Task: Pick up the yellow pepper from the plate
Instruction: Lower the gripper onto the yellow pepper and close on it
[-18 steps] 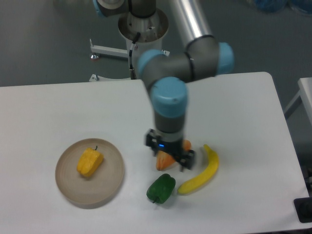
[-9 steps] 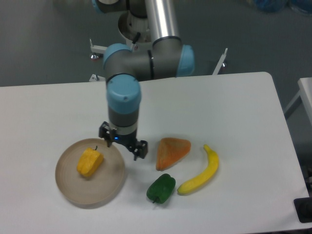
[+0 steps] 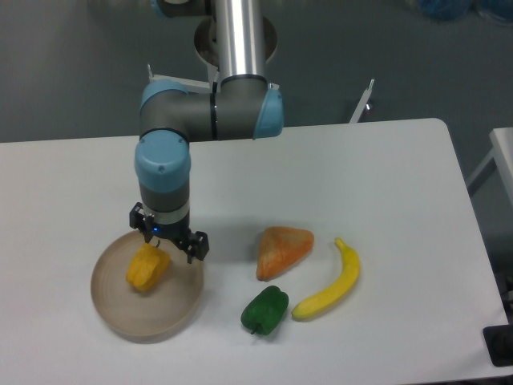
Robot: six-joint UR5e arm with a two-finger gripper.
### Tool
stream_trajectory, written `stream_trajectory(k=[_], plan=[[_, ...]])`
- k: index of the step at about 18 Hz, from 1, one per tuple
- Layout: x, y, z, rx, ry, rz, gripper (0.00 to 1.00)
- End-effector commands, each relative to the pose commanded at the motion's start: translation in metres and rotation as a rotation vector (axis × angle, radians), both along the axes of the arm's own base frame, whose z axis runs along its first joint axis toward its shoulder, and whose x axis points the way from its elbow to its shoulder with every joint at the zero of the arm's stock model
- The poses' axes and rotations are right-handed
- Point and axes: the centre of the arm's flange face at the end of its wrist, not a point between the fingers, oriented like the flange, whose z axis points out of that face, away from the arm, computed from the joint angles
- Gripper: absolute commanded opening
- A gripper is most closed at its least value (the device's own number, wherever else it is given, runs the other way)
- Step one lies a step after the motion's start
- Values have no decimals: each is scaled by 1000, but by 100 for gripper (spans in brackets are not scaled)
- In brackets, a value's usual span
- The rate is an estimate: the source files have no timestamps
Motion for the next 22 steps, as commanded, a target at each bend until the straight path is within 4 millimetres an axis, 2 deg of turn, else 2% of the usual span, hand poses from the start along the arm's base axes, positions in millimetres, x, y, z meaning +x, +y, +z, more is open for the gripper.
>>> stream_trajectory(k=[1,4,8,10,12,16,17,18,19,20,22], plan=[[0,1,-4,-2,1,0,100],[18,5,-9,2,2,-20,100],[30,7,-11,1,3,-14,100],[36,9,-20,-12,1,-15,100],[37,11,-27,-15,0,-17,100],[36,13,-29,2,8,-17,100],[36,14,-30,0,10,-18,88],[36,14,-30,0,11,-24,64],[35,14,-29,3,12,-29,49],[35,14,-30,2,12,-29,39],[35,14,-29,3,12,-30,39]])
